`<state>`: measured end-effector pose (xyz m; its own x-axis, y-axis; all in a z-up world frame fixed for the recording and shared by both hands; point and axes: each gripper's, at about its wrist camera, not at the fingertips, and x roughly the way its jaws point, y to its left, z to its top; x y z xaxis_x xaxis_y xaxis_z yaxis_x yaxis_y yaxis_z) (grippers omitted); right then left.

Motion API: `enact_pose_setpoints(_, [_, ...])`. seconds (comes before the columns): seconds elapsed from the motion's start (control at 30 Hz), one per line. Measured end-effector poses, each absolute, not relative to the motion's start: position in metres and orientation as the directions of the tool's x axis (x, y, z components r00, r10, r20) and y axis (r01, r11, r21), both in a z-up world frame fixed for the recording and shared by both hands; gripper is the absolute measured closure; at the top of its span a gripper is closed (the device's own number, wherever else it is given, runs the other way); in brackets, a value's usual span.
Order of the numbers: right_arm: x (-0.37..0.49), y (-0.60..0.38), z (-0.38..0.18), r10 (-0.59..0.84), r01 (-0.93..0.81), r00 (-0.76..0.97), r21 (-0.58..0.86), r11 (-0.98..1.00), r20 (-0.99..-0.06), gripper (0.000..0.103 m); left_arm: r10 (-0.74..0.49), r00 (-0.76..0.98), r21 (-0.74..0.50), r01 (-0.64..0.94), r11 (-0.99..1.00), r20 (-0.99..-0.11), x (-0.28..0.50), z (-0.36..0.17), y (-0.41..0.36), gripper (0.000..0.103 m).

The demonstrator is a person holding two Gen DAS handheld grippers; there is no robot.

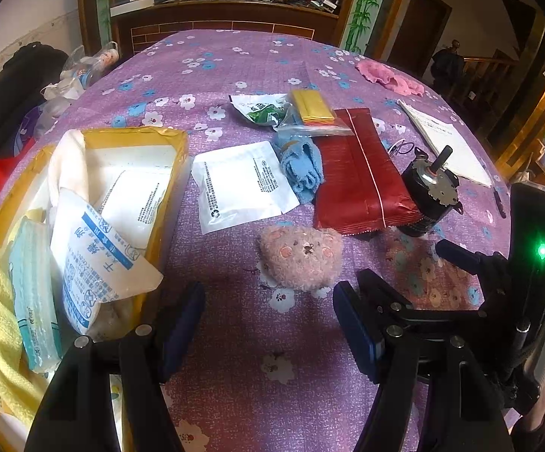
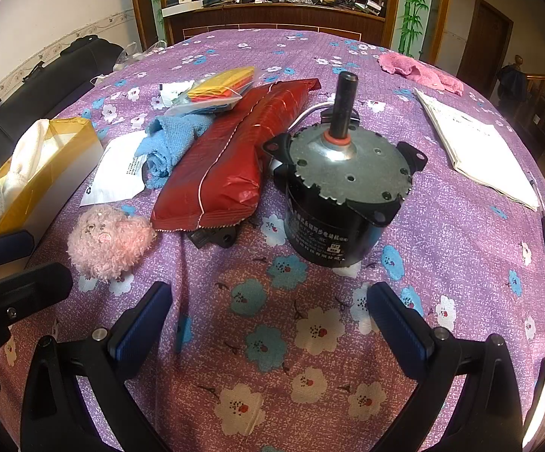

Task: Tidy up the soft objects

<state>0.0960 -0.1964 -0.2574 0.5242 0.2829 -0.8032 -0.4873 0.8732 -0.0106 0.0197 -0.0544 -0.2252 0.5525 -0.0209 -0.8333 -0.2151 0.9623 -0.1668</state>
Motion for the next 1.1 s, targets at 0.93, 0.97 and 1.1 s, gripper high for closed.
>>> enact_pose_setpoints(0.93, [0.0960,-0.1959,-0.2571,0.283,-0.488,0.524,-0.011,0.873,-0.803,0.000,-0.046,0.557,-0.187,-0.198,0.962,-0.829,0.0241,-0.2252,-0.0550,0.029])
enact_pose_setpoints(0.97, [0.0961,-0.1949,-0.2575,0.278,-0.484,0.525,-0.014,0.875,-0.804,0.000,-0.047,0.558,-0.188,-0.199,0.962,-0.829,0.0244,-0.2252,-0.0549,0.029])
enact_pose_setpoints(1.1, [0.0957,-0.1999,-0.2548,0.311,-0.508,0.503,0.016,0.861,-0.807,0.000,-0.059,0.560,-0.201,-0.195,0.960,-0.826,0.0238,-0.2247,-0.0537,0.029])
